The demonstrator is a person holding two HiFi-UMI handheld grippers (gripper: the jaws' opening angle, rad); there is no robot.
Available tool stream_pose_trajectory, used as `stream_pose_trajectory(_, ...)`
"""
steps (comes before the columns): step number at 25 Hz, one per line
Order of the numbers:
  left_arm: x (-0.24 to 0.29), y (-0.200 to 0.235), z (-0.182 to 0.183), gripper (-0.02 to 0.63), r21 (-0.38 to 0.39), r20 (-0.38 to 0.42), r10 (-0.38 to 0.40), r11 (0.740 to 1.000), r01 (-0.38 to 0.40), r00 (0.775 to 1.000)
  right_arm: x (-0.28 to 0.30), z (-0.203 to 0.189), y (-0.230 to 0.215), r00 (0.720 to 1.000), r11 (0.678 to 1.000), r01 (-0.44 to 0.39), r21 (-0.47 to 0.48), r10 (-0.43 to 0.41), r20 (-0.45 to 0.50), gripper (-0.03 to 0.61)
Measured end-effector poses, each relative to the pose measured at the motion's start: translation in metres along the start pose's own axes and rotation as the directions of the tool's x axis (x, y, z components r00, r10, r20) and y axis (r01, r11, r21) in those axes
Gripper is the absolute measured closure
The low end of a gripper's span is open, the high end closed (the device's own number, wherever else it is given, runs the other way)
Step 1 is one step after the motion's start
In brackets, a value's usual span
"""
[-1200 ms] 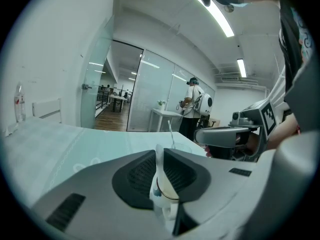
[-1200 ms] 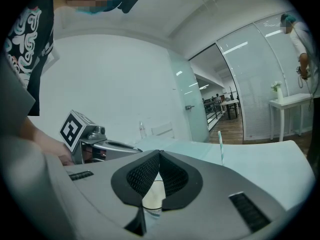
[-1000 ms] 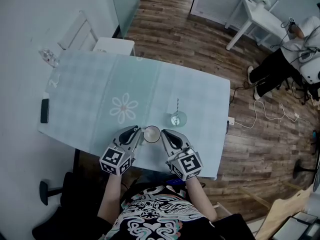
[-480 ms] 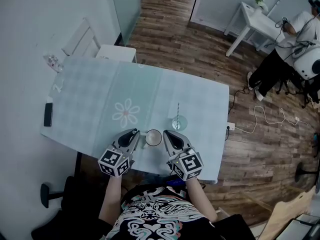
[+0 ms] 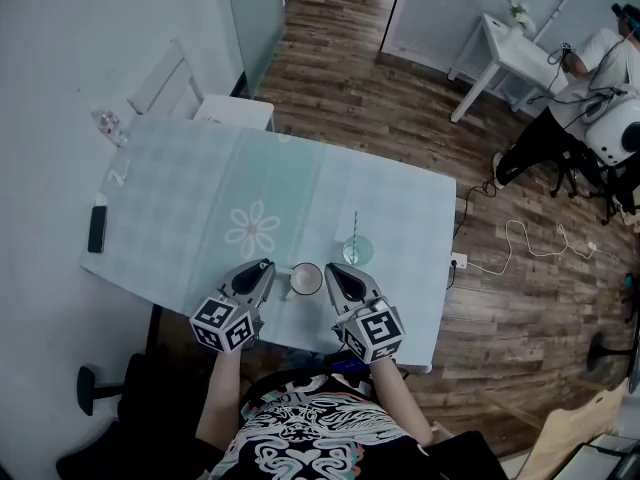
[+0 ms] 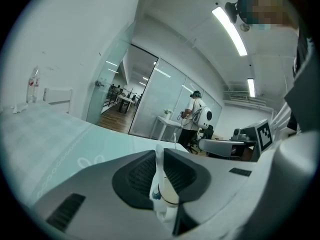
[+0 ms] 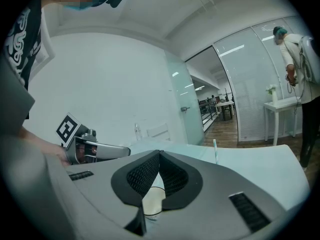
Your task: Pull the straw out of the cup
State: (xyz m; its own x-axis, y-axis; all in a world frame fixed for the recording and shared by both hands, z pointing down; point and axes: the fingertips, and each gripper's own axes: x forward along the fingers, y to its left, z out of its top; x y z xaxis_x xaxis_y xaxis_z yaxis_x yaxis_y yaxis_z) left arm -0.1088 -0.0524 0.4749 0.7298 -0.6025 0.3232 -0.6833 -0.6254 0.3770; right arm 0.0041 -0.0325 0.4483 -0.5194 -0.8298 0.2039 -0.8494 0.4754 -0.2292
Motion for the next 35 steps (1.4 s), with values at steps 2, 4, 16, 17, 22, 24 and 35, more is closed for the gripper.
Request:
stream_pose_trajectory(2, 0.000, 0.000, 0.002, 0.558, -0.003, 0.007, 0.003, 1.000, -0.003, 1.000, -0.001, 0.001, -0.001, 1.000, 1.000, -0.002, -0.002, 0.002, 0.000, 0.592)
stream_pose_trajectory(4, -0.001, 0.000, 0.005, 0.558, -0.001, 0.015, 0.013, 1.000, -0.013, 1.000, -0.002, 0.002, -0.002, 1.000, 1.000, -0.003, 0.000, 0.003, 0.001, 0.592)
stream_pose_trajectory(16, -0.020, 0.011, 0.019, 0.561, -0.065, 0.106, 0.047, 0.997, -0.040, 0.993, -0.005, 0.006, 0.000, 1.000, 1.000, -0.003, -0.024, 0.004, 0.017, 0.592)
stream_pose_trajectory(17, -0.021, 0.012, 0.019, 0.562, -0.067, 0.109, 0.050, 0.997, -0.043, 0.993, -0.005, 0.007, 0.000, 1.000, 1.000, -0.002, -0.024, 0.002, 0.019, 0.592)
stream_pose_trajectory(22, -0.023, 0.010, 0.023, 0.562, -0.077, 0.134, 0.054, 0.996, -0.044, 0.989, -0.010, 0.010, -0.005, 0.999, 1.000, 0.007, -0.019, -0.007, 0.037, 0.592)
stream_pose_trajectory(24, -0.023, 0.008, 0.025, 0.562, -0.070, 0.142, 0.055, 0.996, -0.045, 0.988, -0.013, 0.012, -0.007, 0.999, 0.999, 0.021, -0.028, -0.019, 0.049, 0.592)
stream_pose_trajectory(35, -0.026, 0.002, 0.032, 0.563, -0.076, 0.181, 0.041, 0.997, -0.027, 0.983, -0.021, 0.013, -0.012, 0.998, 0.999, 0.032, -0.032, -0.030, 0.060, 0.592)
